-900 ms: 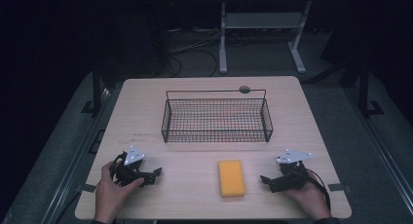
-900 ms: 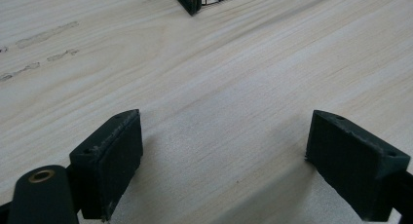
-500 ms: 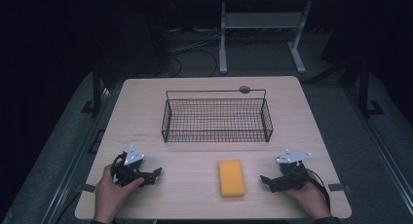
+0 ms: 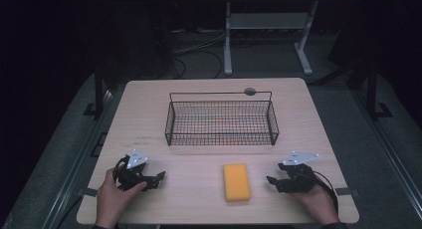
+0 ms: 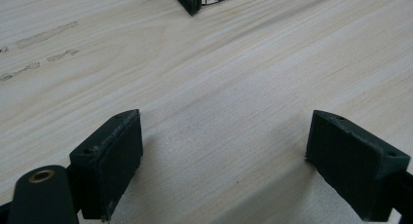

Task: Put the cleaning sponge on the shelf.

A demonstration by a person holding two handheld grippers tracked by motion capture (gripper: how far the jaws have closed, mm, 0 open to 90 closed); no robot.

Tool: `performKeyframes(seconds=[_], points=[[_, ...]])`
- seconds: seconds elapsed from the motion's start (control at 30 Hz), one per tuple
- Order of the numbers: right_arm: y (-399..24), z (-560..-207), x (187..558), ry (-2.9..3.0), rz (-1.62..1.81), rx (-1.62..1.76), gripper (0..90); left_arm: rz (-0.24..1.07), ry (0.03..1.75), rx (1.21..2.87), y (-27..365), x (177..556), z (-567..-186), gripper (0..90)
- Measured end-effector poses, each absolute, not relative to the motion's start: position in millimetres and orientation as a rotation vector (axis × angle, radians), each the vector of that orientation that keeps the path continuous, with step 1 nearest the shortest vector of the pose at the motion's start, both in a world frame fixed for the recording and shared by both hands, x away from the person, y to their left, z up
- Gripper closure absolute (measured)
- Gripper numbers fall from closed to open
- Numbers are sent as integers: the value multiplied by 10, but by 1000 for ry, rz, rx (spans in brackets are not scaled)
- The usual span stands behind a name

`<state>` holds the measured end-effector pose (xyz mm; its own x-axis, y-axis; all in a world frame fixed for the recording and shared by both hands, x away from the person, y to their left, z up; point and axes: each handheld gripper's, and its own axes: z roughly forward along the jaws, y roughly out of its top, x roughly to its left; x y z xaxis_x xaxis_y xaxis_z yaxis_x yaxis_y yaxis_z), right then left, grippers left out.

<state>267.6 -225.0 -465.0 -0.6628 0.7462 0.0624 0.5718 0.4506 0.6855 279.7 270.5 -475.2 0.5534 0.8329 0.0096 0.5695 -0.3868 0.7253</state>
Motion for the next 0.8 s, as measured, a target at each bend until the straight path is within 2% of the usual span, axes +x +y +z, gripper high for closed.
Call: performKeyframes(seconds=[0.03,0.07,0.1,0.13,0.17,0.2,0.23,0.3,0.33,0.37,0.8], points=[[-2256,-4607,2683,2476,1020,1160,448,494,1122,2104,2705,2797,-4752,126],[-2256,-4607,2683,2476,1020,1160,448,494,1122,2104,2705,2797,-4752,126],[-2264,-4574,2694,2495,1025,1168,543,494,1122,2104,2705,2797,-4752,126],[-2264,-4574,2694,2495,1025,1168,543,494,1122,2104,2705,2797,-4752,125],[-2263,-4539,2709,2521,1022,1168,636,494,1122,2106,2706,2797,-4751,126],[-2260,-4530,2714,2533,1022,1165,690,494,1122,2106,2706,2797,-4751,125],[-2260,-4530,2714,2533,1022,1165,690,494,1122,2105,2705,2797,-4752,125],[-2237,-4492,2729,2574,1012,1141,852,494,1123,2104,2705,2797,-4752,125],[-2237,-4492,2729,2574,1012,1141,852,494,1123,2104,2705,2797,-4752,125],[-2219,-4466,2738,2585,1002,1140,896,494,1122,2105,2705,2797,-4752,126],[-2133,-4369,2834,2640,971,1084,896,494,1124,2101,2704,2796,-4753,125]])
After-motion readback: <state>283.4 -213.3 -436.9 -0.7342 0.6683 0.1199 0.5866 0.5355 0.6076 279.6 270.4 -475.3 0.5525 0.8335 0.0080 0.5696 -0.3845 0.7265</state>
